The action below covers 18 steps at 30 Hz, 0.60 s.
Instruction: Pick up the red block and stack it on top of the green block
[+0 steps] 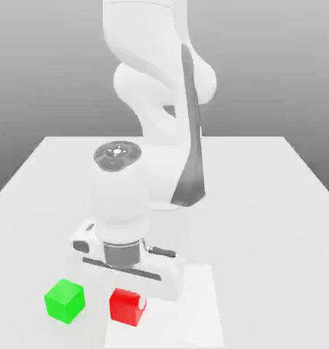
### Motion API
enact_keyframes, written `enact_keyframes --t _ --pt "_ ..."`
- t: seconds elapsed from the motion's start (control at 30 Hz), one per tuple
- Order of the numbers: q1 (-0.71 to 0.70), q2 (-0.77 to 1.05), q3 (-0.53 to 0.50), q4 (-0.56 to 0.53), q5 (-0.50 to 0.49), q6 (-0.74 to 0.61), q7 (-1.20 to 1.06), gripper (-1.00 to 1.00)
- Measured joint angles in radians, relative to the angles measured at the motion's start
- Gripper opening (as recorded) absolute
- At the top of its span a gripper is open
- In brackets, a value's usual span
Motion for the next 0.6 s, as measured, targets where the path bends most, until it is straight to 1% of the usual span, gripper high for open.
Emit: enact_keyframes --t 0.17,0.33,0.4,0.5,0.53,0.6 --pt "-0.009 -0.160 -0.011 -0.020 -0.015 -0.140 0.001 -1.00" --pt "-0.164 -0.220 -0.095 0.021 -0.009 -0.242 -0.120 -1.00" --pt "-0.174 -0.177 -0.094 0.030 0.005 -0.208 -0.145 -1.00" --pt "-0.183 -0.076 -0.082 0.036 0.036 -0.115 -0.172 -1.00" --pt "-0.185 -0.057 -0.078 0.037 0.042 -0.097 -0.177 1.00" --pt "-0.185 -0.057 -0.078 0.037 0.042 -0.097 -0.177 1.00"
